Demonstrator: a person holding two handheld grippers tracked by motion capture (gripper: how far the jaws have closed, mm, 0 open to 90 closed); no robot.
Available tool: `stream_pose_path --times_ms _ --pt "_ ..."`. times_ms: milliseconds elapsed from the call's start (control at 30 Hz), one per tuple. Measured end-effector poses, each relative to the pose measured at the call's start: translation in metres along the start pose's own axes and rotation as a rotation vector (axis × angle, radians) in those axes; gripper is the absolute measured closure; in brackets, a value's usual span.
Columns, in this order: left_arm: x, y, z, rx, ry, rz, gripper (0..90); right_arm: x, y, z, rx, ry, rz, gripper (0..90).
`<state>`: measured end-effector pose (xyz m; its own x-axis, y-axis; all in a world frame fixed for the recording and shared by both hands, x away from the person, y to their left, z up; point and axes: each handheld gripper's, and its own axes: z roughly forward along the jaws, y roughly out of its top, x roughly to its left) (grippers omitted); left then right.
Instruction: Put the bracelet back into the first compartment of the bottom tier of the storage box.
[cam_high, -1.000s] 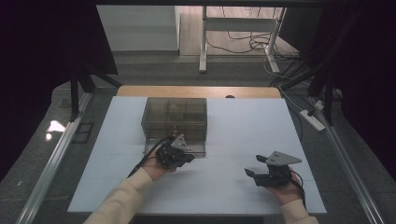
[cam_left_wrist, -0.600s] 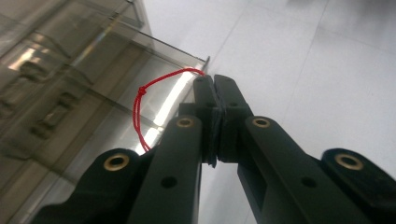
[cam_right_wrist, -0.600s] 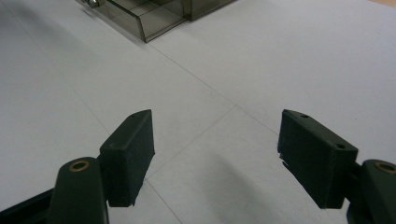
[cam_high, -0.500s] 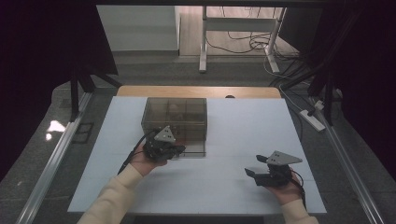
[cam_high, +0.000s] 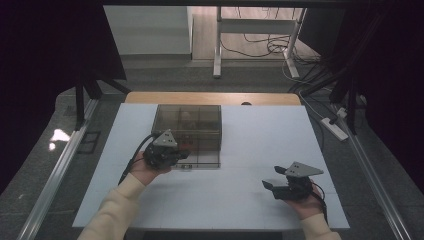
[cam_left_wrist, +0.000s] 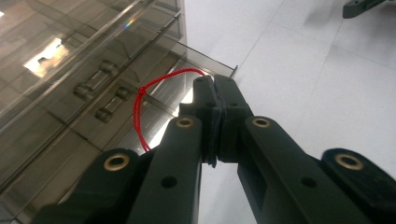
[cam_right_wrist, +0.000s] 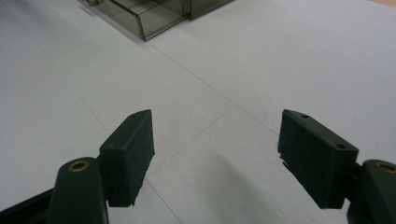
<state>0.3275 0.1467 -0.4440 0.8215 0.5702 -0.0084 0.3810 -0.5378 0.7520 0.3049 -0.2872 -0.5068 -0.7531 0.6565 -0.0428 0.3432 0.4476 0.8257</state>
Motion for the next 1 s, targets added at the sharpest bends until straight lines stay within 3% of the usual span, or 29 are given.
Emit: stream_pose_path --times_ms 500,1000 --pt "0.017 -0.012 -0.01 0.001 0.05 -0.045 88.1 0.0 0.0 0.0 0.002 -0.004 -0.002 26.5" --pt "0.03 -0.027 -0.006 0.05 0.085 -0.079 88.0 0.0 0.0 0.0 0.005 -0.004 -0.004 26.5"
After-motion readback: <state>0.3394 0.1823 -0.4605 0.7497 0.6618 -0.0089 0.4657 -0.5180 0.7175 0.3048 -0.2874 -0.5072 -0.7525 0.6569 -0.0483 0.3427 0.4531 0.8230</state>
